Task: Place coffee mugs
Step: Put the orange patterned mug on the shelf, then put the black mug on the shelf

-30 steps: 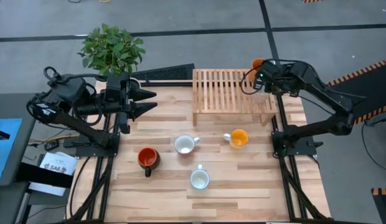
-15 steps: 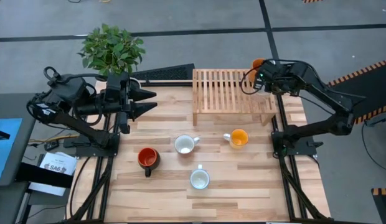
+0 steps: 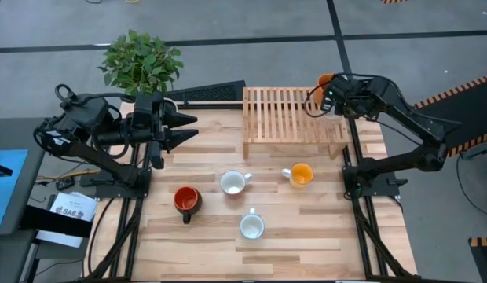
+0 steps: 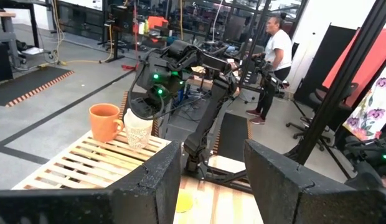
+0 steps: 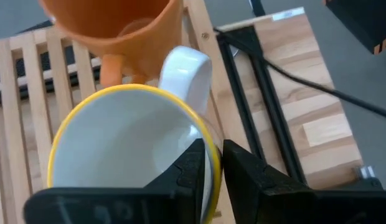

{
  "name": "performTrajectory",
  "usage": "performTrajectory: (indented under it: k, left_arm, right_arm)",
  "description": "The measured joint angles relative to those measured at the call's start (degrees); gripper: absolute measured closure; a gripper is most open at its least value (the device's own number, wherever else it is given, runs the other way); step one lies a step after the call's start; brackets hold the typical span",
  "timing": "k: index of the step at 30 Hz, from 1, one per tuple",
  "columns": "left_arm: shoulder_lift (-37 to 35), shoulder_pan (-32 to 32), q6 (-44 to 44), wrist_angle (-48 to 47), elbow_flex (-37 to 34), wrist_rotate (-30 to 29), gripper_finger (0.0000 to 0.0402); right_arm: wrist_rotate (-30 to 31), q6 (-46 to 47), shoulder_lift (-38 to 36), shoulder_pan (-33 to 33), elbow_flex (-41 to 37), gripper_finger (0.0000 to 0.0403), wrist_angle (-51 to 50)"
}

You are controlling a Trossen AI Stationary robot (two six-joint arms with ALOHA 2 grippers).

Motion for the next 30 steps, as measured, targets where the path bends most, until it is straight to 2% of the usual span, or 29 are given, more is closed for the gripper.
performTrajectory:
  k: [10,14,19,30]
  left_arm:
    - [0.0,0.0,0.0,0.0,0.0,0.02,0.0243]
    - [0.0,0.0,0.02,-0.21,0.0,0.0,0.0243]
    - [0.0,0.0,0.0,-0.31,0.01,0.0,0.0243]
    - [-0.01,0.0,0.0,-0.31,0.02,0.0,0.0243]
  right_arm:
    - [0.1,-0.41,-0.02,-0.1,0.0,0.0219,0.93]
    - [0.06,-2.06,-0.13,-0.1,0.0,0.0193,1.75]
    - [0.06,-2.14,-0.6,-0.1,0.0,0.0184,2.1]
    - [0.34,-3.65,-3.72,0.12,0.0,0.0193,2.33]
